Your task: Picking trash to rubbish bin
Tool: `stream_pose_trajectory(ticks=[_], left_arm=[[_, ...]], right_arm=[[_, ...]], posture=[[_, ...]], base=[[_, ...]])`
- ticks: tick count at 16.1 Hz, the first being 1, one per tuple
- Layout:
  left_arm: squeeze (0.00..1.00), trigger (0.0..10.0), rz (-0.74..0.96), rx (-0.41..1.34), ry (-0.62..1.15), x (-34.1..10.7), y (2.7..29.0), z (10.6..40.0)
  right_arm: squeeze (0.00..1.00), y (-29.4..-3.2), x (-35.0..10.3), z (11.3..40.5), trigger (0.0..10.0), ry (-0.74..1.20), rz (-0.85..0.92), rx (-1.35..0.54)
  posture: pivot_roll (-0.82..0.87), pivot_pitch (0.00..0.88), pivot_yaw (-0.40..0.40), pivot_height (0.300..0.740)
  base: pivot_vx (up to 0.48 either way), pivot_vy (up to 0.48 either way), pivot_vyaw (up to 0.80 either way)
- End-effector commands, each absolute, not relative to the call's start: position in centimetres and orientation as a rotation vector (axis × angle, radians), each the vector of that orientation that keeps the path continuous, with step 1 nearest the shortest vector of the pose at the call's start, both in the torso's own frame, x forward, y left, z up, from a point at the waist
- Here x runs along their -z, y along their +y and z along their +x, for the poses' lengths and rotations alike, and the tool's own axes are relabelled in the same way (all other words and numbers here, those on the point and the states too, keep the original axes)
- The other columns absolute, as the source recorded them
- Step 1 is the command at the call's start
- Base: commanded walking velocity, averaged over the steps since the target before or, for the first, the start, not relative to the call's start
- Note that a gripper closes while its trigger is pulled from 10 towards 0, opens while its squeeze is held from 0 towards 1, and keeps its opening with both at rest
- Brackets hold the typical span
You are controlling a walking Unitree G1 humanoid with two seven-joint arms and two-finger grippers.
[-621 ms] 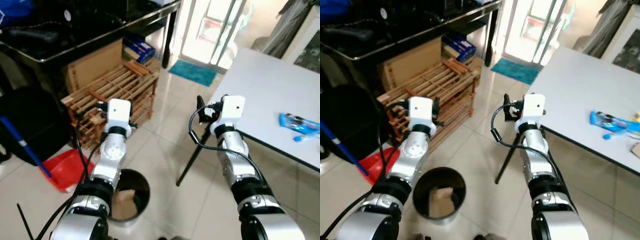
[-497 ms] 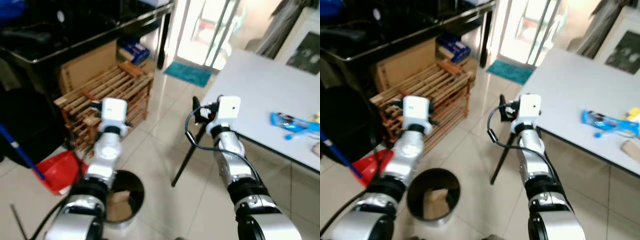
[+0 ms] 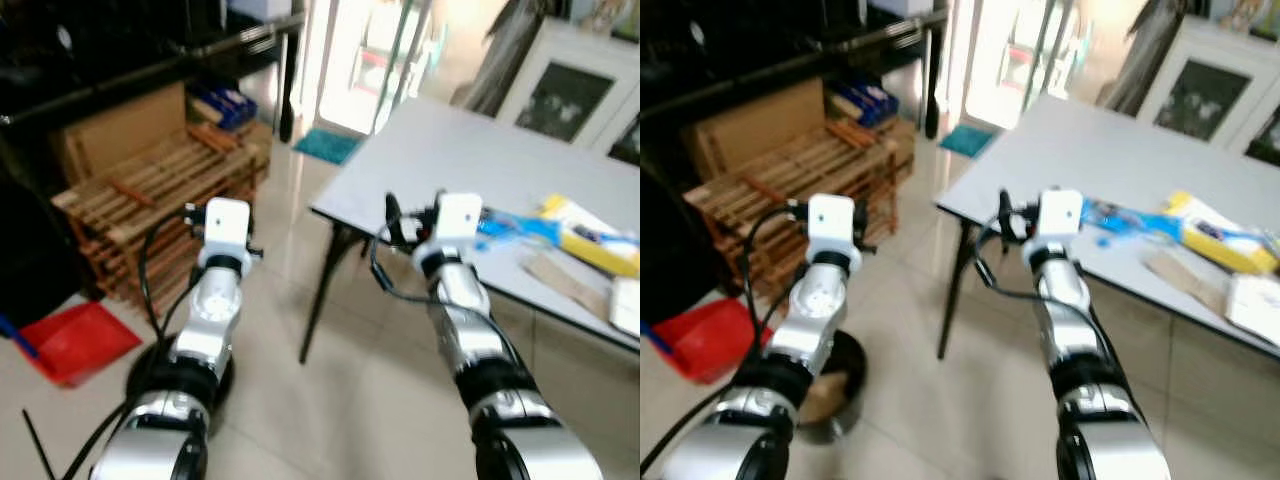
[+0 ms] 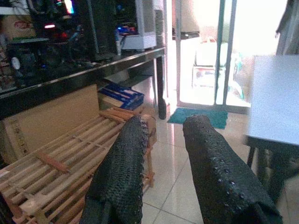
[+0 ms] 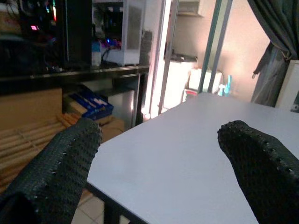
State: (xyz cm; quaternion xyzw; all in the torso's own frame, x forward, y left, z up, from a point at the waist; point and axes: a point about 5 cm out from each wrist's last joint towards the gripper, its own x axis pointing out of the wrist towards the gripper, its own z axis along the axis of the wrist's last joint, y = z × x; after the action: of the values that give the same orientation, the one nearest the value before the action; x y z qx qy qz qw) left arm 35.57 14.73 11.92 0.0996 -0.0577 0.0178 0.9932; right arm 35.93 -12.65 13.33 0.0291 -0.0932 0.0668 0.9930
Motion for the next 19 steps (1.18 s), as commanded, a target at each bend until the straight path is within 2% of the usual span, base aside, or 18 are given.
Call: stream_pose_trajectory(ticks=[1, 3, 15, 19], left_arm=[[0.00, 10.0, 0.187, 0.006, -0.122, -12.05, 13.08, 35.65], [0.00, 10.0, 0.187, 0.006, -0.123, -12.09, 13.06, 35.68], [0.00, 10.0, 0.186, -0.012, -0.126, -12.50, 13.51, 35.98], [0.00, 10.0, 0.189, 0.001, -0.121, -12.50, 13.36, 36.02]], right_arm=[[0.00, -14.31, -12.73, 35.63, 10.0, -0.174, 0.069, -0.084], [0.00, -14.30, -12.71, 35.63, 10.0, -0.172, 0.067, -0.087], [0.00, -14.46, -12.64, 35.67, 10.0, -0.165, 0.069, -0.077], [0.00, -14.46, -12.47, 35.57, 10.0, -0.160, 0.074, -0.074]], posture=[[-0.04, 0.000, -0.103, 0.740], [-0.05, 0.000, -0.103, 0.740], [-0.05, 0.040, -0.108, 0.740], [-0.05, 0.048, -0.102, 0.740]], base=[[0.000, -0.480, -0.80], [0.000, -0.480, -0.80], [0.000, -0.480, 0.00], [0.000, -0.159, 0.00]])
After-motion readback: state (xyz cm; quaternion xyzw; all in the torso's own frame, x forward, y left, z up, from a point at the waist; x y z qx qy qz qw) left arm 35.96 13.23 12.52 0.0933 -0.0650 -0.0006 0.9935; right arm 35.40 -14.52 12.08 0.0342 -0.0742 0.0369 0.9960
